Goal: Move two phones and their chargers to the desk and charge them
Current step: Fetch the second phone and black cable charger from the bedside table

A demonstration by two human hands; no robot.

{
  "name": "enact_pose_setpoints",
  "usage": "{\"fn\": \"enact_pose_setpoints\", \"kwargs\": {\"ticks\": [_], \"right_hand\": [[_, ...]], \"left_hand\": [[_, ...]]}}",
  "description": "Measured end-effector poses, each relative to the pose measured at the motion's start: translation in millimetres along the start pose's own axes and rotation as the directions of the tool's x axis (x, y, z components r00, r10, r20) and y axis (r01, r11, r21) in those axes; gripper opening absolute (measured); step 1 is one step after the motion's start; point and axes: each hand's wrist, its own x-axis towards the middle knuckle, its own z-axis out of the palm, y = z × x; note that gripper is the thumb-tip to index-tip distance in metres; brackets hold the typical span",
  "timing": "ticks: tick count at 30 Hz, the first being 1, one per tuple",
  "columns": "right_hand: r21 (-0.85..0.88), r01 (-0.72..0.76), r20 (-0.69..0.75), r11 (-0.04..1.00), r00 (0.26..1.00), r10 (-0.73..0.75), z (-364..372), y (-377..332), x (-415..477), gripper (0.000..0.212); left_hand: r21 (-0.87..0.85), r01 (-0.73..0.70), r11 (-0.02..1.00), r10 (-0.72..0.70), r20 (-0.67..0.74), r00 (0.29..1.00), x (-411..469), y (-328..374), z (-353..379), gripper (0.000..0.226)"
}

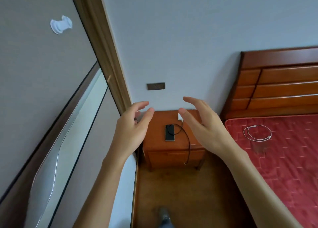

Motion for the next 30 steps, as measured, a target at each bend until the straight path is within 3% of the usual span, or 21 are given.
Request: {"fn": "enact_pose_setpoints", "kwargs": {"ticks": [5, 17, 24, 30], "right_hand": [[-0.011, 0.010, -0.030, 1.000, 1.000, -0.010, 15, 12, 96, 0.055], [-0.017, -0.088, 0.032, 0.996, 0.996, 0.088, 36, 102, 241, 0.055], [-0.096, -0.179, 0.164, 0.979, 0.967, 0.193, 59, 190, 301, 0.060], [-0.178, -0.255, 0.282, 0.950, 0.912, 0.298, 76, 265, 344, 0.057]], "left_hand": [[-0.053, -0.024, 0.998, 0.025, 0.013, 1.000, 97, -10, 1, 0.033], [-0.135, 0.109, 0.985, -0.102, 0.056, 0.993, 244, -64, 48, 0.029], [-0.089, 0.297, 0.951, -0.285, 0.123, 0.950, 302, -114, 116, 0.028], [0.061, 0.371, 0.927, -0.376, 0.135, 0.917, 337, -156, 173, 0.027]]}}
